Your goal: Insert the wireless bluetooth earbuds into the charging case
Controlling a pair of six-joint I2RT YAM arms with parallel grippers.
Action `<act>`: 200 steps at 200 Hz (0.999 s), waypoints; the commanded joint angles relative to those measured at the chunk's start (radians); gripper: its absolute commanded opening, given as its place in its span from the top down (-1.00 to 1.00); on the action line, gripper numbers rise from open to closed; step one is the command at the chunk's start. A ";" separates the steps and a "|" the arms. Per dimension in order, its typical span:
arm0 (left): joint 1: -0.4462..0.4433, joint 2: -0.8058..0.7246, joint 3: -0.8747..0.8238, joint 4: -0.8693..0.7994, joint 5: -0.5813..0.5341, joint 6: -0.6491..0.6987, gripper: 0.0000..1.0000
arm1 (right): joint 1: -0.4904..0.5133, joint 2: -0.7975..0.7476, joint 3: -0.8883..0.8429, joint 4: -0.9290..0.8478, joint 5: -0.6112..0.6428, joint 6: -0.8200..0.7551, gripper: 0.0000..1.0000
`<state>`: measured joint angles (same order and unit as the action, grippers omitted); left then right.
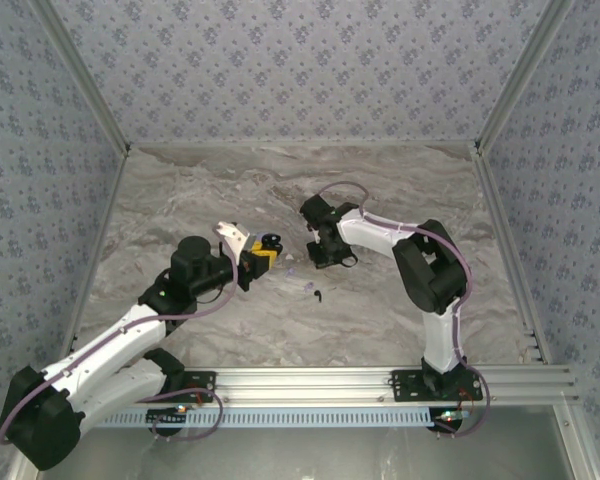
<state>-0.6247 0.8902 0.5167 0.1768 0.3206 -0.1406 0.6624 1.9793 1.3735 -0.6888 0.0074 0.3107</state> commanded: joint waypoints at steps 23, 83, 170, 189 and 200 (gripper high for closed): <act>-0.008 -0.007 0.000 0.013 -0.011 0.010 0.69 | -0.003 -0.005 0.004 -0.057 0.014 0.001 0.66; -0.008 -0.007 0.006 0.012 -0.007 0.015 0.69 | -0.042 -0.105 -0.051 0.008 -0.101 0.055 0.14; -0.008 -0.007 0.006 0.015 -0.005 0.016 0.69 | -0.061 -0.058 -0.055 0.005 -0.070 0.202 -0.18; -0.008 -0.005 0.004 0.019 -0.005 0.015 0.69 | -0.055 -0.044 -0.039 -0.003 -0.069 0.208 -0.20; -0.009 -0.004 0.002 0.020 -0.005 0.012 0.69 | -0.051 -0.033 -0.026 -0.013 -0.058 0.211 -0.20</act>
<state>-0.6250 0.8902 0.5167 0.1768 0.3206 -0.1402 0.5999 1.9114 1.3167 -0.6666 -0.0673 0.4854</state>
